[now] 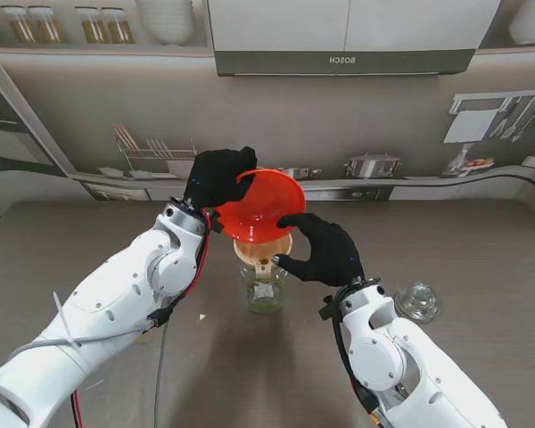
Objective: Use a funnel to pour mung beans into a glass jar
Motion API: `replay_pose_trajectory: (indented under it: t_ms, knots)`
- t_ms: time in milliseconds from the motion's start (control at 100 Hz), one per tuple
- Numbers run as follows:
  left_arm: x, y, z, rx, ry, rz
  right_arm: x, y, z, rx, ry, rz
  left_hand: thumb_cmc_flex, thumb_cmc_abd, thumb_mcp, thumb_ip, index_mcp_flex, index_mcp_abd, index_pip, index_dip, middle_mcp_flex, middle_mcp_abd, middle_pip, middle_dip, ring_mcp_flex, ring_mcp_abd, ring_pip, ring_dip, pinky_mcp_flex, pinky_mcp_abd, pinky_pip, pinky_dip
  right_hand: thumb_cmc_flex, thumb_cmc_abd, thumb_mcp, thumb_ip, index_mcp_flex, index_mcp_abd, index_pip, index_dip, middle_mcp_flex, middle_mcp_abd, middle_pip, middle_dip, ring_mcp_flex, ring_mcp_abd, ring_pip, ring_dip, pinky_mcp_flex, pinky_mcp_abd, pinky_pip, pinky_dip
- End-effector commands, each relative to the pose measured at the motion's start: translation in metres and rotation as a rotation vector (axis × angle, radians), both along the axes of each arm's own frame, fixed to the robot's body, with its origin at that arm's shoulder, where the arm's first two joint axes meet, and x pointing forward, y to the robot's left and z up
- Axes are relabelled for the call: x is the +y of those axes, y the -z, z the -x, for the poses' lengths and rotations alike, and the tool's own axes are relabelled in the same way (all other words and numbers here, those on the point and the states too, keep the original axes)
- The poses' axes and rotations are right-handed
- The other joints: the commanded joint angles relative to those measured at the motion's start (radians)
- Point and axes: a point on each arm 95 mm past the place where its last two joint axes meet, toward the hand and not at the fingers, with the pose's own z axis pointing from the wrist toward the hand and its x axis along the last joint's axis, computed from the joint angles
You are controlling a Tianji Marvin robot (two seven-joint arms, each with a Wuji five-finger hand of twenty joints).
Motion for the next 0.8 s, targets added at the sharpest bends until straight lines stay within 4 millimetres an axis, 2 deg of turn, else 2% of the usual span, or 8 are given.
replay_pose_trajectory:
  t_ms: [0, 570, 790]
  knots:
    - [-0.002, -0.006, 0.000, -0.008, 0.009, -0.006, 0.003, 0.001, 0.002, 0.010, -0.009, 0.004, 0.046, 0.045, 0.124, 0.001, 0.013, -0.087, 0.111, 0.014, 0.040, 0.003, 0.018, 0.011, 0.021, -0.022, 0.028, -0.016, 0.033, -0.051, 0.032, -0.012, -0.038, 0.010, -0.003, 0.014, -0.019, -0.010, -0.003, -0.010, -0.013, -0.023, 0.000, -0.005, 0.015, -0.015, -0.001, -0.016, 0.002, 0.012, -0.003, -0.014]
    - [-0.005, -0.020, 0.003, -0.013, 0.024, -0.020, 0.002, 0.001, 0.001, 0.016, -0.009, 0.005, 0.044, 0.048, 0.119, 0.002, 0.009, -0.096, 0.115, 0.011, 0.038, -0.002, 0.020, 0.013, 0.021, -0.027, 0.025, -0.017, 0.028, -0.057, 0.032, -0.015, -0.039, 0.014, -0.004, 0.015, -0.018, -0.010, -0.003, -0.011, -0.013, -0.021, 0.000, -0.006, 0.017, -0.016, 0.000, -0.015, 0.002, 0.013, -0.003, -0.015]
    - [-0.004, -0.019, 0.002, 0.152, -0.033, 0.083, 0.002, 0.001, 0.001, 0.020, -0.011, 0.006, 0.047, 0.052, 0.113, 0.007, 0.010, -0.093, 0.112, 0.009, 0.033, -0.003, 0.018, 0.014, 0.020, -0.029, 0.020, -0.017, 0.023, -0.063, 0.030, -0.016, -0.039, 0.016, -0.006, 0.016, -0.018, -0.010, -0.004, -0.011, -0.014, -0.020, -0.001, -0.006, 0.020, -0.014, 0.000, -0.015, 0.003, 0.014, -0.002, -0.015]
